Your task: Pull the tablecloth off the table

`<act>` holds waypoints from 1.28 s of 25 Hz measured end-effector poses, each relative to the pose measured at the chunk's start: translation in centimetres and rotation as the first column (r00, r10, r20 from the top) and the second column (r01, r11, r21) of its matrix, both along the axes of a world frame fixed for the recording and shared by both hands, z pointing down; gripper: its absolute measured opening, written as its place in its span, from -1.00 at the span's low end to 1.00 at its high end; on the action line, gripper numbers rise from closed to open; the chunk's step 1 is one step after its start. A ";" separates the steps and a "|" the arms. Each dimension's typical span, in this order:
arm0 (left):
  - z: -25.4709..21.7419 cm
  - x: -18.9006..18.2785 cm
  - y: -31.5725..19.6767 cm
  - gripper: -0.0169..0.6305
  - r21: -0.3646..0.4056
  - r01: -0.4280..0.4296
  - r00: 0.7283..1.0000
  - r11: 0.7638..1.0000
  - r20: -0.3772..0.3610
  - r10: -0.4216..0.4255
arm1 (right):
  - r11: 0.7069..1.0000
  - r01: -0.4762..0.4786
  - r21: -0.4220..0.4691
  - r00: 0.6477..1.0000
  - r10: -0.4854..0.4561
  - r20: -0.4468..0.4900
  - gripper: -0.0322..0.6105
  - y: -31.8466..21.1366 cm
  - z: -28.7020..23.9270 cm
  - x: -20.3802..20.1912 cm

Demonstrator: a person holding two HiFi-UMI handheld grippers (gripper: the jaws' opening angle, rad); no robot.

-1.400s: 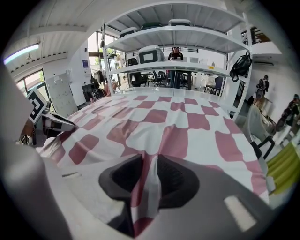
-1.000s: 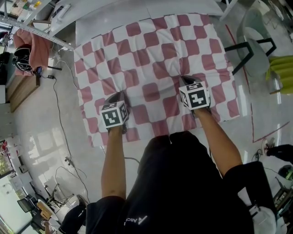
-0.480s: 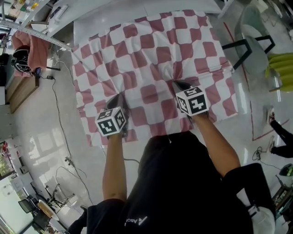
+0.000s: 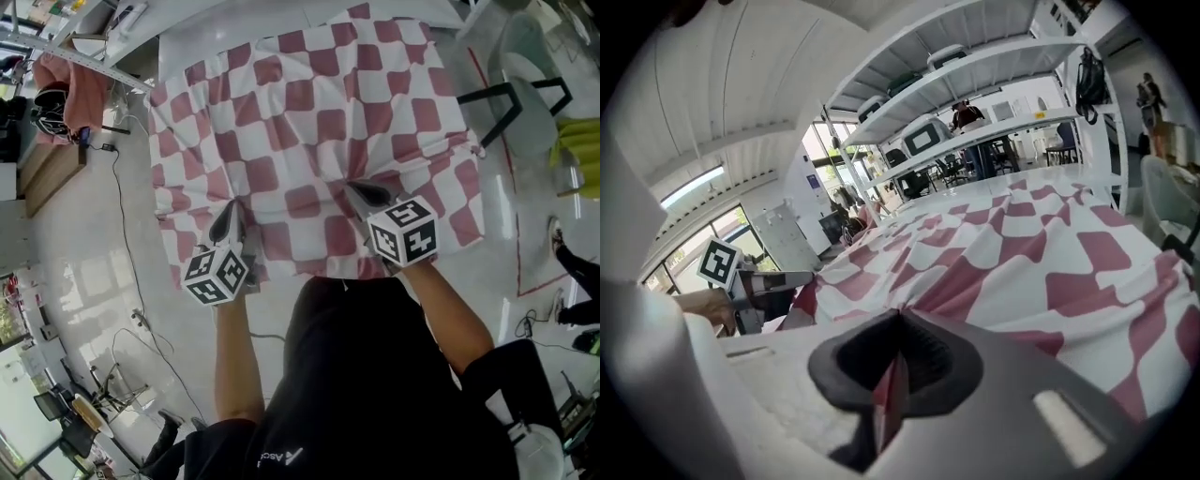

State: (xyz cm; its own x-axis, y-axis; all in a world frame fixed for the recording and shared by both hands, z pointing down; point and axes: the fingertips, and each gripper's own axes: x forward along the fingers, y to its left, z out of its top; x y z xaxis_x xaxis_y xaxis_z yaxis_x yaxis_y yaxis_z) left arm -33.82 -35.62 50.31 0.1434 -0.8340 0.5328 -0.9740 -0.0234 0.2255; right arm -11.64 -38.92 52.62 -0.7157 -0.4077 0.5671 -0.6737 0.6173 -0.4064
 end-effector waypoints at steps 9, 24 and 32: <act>-3.7 0.5 5.6 -0.91 0.143 0.019 0.997 0.990 -0.083 -0.007 | 0.999 0.024 0.044 0.991 -0.030 0.128 -0.88 5.4 -2.6 -0.9; -13.9 -0.2 11.5 -0.91 0.403 -0.040 0.978 0.914 -0.172 0.119 | 0.961 -0.126 0.247 0.960 0.056 0.273 -0.88 9.4 -12.7 -0.7; -16.0 -1.3 16.6 -0.91 0.512 -0.082 0.966 0.855 -0.169 0.194 | 0.930 -0.177 0.321 0.942 0.066 0.329 -0.88 14.6 -15.0 -2.0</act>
